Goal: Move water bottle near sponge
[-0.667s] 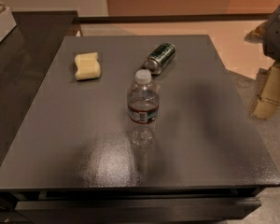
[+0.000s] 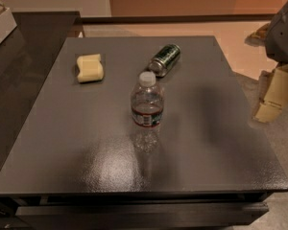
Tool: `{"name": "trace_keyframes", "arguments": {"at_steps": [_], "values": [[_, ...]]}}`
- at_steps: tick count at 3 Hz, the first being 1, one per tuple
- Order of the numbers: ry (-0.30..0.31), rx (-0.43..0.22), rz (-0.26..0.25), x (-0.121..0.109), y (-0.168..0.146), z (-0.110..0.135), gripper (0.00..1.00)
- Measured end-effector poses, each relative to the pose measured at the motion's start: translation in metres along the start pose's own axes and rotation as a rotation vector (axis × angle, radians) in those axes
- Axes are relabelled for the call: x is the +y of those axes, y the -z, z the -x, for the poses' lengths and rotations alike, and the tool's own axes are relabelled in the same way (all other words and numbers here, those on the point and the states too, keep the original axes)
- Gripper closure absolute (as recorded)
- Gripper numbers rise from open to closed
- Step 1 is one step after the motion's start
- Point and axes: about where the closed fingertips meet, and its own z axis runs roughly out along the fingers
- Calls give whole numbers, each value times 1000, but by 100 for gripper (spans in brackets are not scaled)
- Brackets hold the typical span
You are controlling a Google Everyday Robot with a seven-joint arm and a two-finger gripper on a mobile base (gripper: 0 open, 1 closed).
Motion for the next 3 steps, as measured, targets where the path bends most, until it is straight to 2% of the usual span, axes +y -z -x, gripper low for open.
{"name": "trace_keyframes", "arguments": {"at_steps": [3], "values": [[87, -244, 123, 39, -37, 78, 0]]}}
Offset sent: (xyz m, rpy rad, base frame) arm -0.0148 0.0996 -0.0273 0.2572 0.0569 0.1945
